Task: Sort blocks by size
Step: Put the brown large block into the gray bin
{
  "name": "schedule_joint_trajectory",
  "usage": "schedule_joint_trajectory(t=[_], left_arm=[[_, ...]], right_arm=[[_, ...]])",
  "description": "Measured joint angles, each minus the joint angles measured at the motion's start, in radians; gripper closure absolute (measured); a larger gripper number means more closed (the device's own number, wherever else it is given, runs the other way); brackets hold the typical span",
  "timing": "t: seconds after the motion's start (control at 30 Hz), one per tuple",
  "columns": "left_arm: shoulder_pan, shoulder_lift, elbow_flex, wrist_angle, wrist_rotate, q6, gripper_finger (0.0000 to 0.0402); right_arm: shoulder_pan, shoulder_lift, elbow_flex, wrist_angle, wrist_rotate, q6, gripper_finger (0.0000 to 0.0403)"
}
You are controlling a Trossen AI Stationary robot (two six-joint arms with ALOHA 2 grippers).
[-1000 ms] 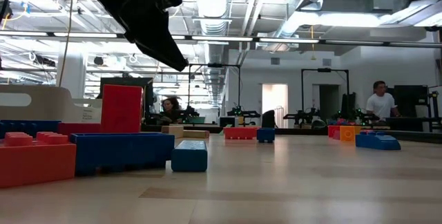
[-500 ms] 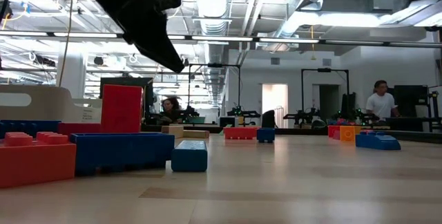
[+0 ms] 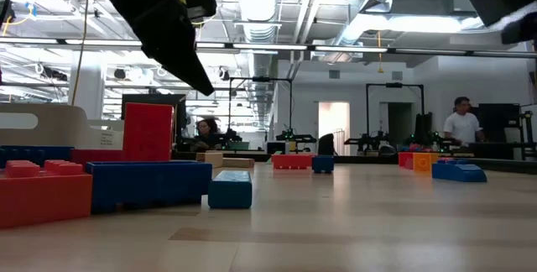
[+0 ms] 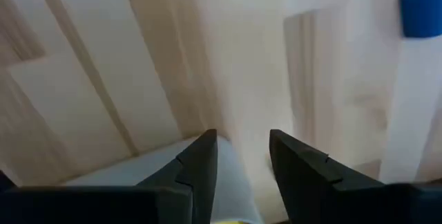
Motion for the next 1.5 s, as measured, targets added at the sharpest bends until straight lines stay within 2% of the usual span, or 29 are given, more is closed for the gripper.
schedule_joint_trajectory(t=[0.37, 0.5, 0.6, 0.77, 0.93, 1.0, 1.17, 1.3, 1.4, 1.5], left_arm=[[-0.004, 0.000, 0.000, -0.009, 0.000, -0.025, 0.0180], [-0.005, 0.000, 0.000, -0.009, 0.000, -0.024, 0.0180], [-0.004, 0.000, 0.000, -0.008, 0.000, -0.021, 0.0180], [-0.004, 0.000, 0.000, -0.001, 0.000, -0.016, 0.0180], [-0.004, 0.000, 0.000, 0.001, -0.003, 0.013, 0.0180], [-0.004, 0.000, 0.000, 0.001, -0.006, 0.034, 0.0180], [-0.004, 0.000, 0.000, 0.012, -0.020, 0.105, 0.0180], [-0.003, 0.000, -0.016, 0.087, -0.048, 0.219, 0.0180], [0.008, 0.000, -0.047, 0.152, -0.053, 0.306, 0.0180], [0.030, 0.000, -0.070, 0.186, -0.054, 0.344, 0.0180]], right_arm=[[0.005, -0.001, -0.089, -0.040, -0.071, 0.045, 0.0253], [0.004, -0.002, -0.097, -0.055, -0.070, 0.043, 0.0255], [-0.008, -0.016, -0.098, -0.068, -0.029, 0.027, 0.0254], [-0.057, -0.129, -0.124, -0.102, 0.073, 0.042, 0.0242], [-0.150, -0.296, -0.192, -0.115, 0.106, 0.060, 0.0221], [-0.190, -0.357, -0.251, -0.125, 0.062, 0.058, 0.0210], [-0.331, -0.502, -0.457, -0.083, -0.148, 0.114, 0.0191], [-0.428, -0.579, -0.553, -0.022, -0.267, 0.142, 0.0190], [-0.486, -0.581, -0.576, -0.004, -0.329, 0.135, 0.0193], [-0.506, -0.523, -0.575, -0.012, -0.346, 0.096, 0.0199]])
